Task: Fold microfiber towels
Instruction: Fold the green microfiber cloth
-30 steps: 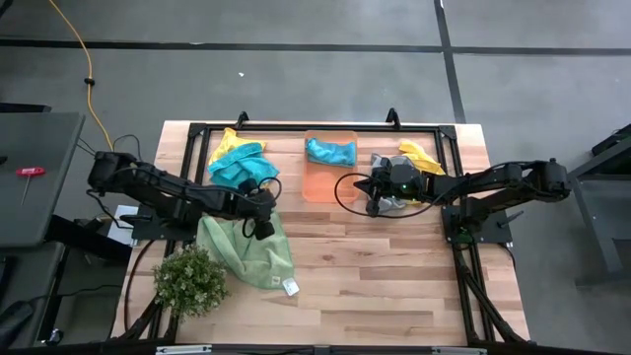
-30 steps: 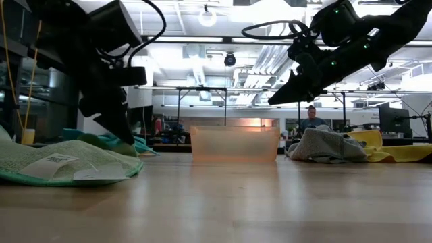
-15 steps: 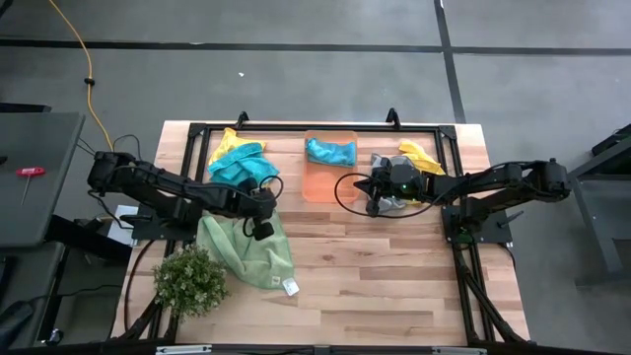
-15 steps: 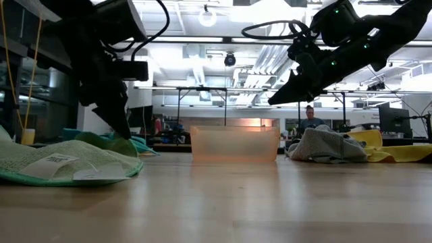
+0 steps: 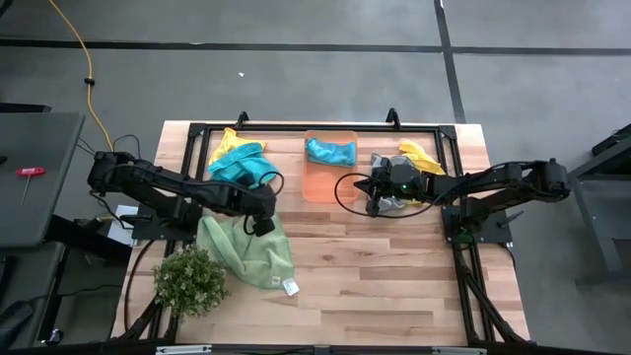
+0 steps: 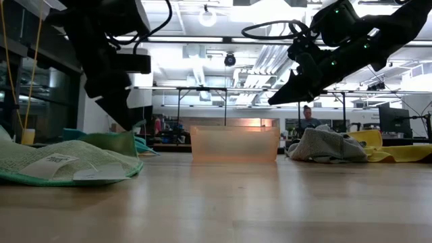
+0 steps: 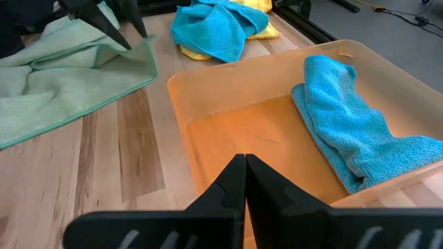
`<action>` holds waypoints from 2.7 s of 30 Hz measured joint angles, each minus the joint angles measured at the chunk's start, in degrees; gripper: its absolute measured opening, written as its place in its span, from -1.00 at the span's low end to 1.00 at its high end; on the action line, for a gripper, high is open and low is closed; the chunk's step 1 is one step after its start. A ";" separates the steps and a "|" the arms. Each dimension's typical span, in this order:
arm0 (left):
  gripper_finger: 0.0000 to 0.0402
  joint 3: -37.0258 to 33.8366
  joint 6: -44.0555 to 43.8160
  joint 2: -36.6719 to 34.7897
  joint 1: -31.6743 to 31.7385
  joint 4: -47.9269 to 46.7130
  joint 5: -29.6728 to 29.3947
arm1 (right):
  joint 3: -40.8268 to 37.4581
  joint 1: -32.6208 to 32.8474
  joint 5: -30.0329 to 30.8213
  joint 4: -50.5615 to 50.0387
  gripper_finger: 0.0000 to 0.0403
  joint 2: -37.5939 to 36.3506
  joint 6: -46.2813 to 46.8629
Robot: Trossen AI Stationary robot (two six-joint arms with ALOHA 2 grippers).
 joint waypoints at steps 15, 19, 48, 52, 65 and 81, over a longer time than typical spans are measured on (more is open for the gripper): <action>-0.07 -1.79 -11.26 0.01 0.41 -1.26 -4.97 | 0.00 0.00 -0.01 0.00 -1.00 -0.01 -0.01; -0.07 -1.81 -12.60 0.33 1.60 0.21 -5.74 | 0.00 0.00 0.00 0.00 -1.00 0.00 0.00; -0.07 -1.86 -31.67 7.06 3.10 0.11 0.41 | 0.00 0.00 0.67 0.01 -1.00 0.00 0.42; -0.07 -1.86 -32.57 7.24 1.95 0.01 -2.44 | 0.00 0.00 2.69 0.00 -1.00 0.00 0.55; -0.07 3.64 -34.05 3.54 -0.34 -12.51 -9.16 | 0.00 0.00 3.48 -0.02 -1.00 0.00 1.31; -0.07 3.82 -36.89 3.58 -3.32 -7.47 -14.25 | 0.00 0.00 3.96 -0.17 -1.00 0.00 1.29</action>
